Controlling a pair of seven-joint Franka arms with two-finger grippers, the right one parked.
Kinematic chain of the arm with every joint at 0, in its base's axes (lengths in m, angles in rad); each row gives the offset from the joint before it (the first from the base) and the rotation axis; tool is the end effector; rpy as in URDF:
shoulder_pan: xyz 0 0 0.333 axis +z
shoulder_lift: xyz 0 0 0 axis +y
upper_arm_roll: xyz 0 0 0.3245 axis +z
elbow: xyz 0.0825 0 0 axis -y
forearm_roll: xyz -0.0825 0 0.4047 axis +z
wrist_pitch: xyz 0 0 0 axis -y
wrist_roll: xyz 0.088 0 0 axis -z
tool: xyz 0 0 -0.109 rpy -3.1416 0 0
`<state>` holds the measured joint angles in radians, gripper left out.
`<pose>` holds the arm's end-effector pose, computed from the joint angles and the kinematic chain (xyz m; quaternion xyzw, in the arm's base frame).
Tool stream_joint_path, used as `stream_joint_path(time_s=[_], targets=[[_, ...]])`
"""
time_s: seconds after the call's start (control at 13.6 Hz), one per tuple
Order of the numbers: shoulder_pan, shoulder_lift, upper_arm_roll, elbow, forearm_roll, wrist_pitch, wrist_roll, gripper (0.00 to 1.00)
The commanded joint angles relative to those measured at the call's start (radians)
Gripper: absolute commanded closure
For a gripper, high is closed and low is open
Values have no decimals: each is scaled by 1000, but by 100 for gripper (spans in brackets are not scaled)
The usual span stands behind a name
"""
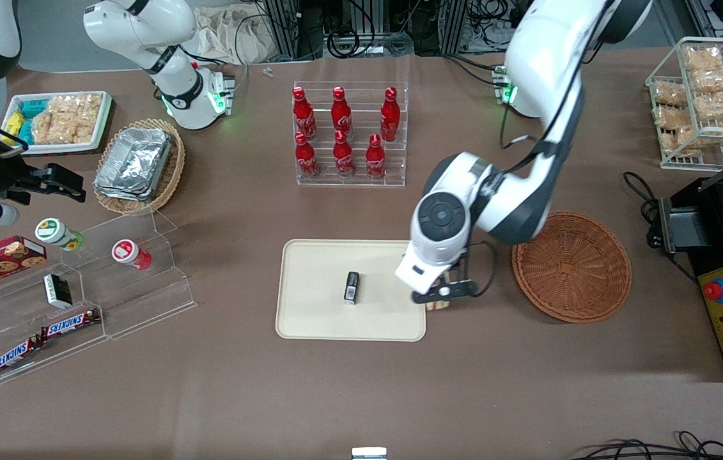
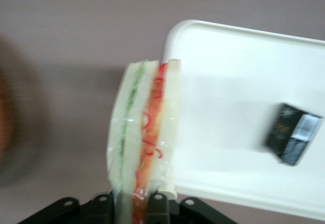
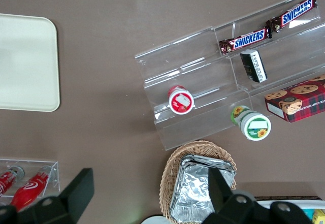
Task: Place sandwich from basket to tray
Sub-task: 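Carry the sandwich over to the white tray with the left gripper, then lower the sandwich onto the tray beside the black box and release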
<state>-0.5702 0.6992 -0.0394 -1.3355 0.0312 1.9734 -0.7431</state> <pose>0.6213 -0.4237 0.3070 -0.9975 -0.0644 0.0228 0.0201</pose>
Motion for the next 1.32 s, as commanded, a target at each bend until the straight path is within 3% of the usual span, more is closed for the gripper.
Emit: stream_joint_path(time_s=[0.0, 0.66, 0.73, 0.81, 0.88, 1.25], targets=[[-23, 98, -11, 68, -36, 83, -5, 100], [-30, 151, -16, 59, -22, 108, 165, 100], [-28, 151, -16, 59, -22, 108, 166, 83], [-26, 151, -16, 59, -20, 110, 166, 21], [-25, 152, -14, 59, -19, 117, 168, 0], [15, 102, -11, 58, -36, 133, 142, 0]])
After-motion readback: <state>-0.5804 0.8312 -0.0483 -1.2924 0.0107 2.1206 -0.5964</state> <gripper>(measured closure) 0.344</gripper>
